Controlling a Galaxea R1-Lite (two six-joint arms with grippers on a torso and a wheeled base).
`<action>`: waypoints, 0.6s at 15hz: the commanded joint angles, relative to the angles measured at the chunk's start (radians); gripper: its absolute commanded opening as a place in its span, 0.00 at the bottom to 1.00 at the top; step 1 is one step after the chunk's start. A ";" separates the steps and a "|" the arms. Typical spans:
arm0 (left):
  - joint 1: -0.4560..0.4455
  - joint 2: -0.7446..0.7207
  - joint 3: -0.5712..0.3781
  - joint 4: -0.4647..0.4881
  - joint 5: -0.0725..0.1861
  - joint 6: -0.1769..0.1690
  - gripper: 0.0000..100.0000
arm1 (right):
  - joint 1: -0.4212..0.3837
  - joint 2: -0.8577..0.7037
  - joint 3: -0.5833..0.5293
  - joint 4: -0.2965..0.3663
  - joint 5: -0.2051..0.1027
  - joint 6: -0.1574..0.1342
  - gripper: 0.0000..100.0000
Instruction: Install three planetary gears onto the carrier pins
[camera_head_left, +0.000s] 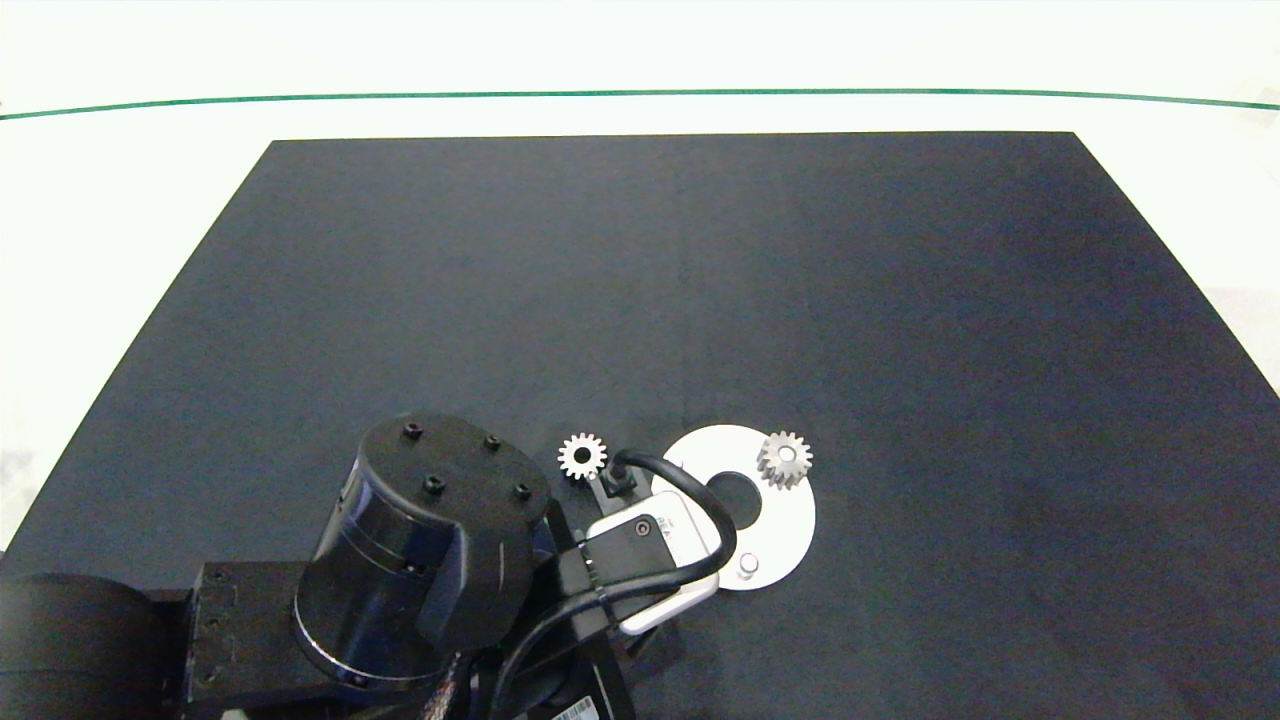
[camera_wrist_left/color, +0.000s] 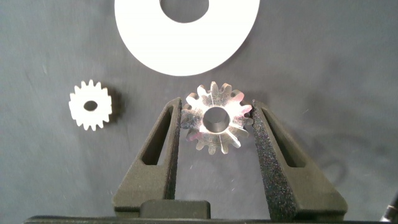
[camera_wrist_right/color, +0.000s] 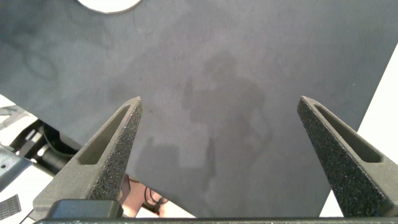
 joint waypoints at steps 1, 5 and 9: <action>-0.042 0.026 -0.137 0.144 0.032 0.005 0.10 | 0.000 -0.002 -0.019 0.003 -0.001 -0.003 1.00; -0.075 0.135 -0.281 0.221 0.049 0.005 0.10 | 0.001 0.001 -0.050 0.003 -0.001 -0.003 1.00; -0.125 0.224 -0.352 0.224 0.073 0.005 0.10 | 0.001 0.008 -0.089 0.005 -0.001 -0.005 1.00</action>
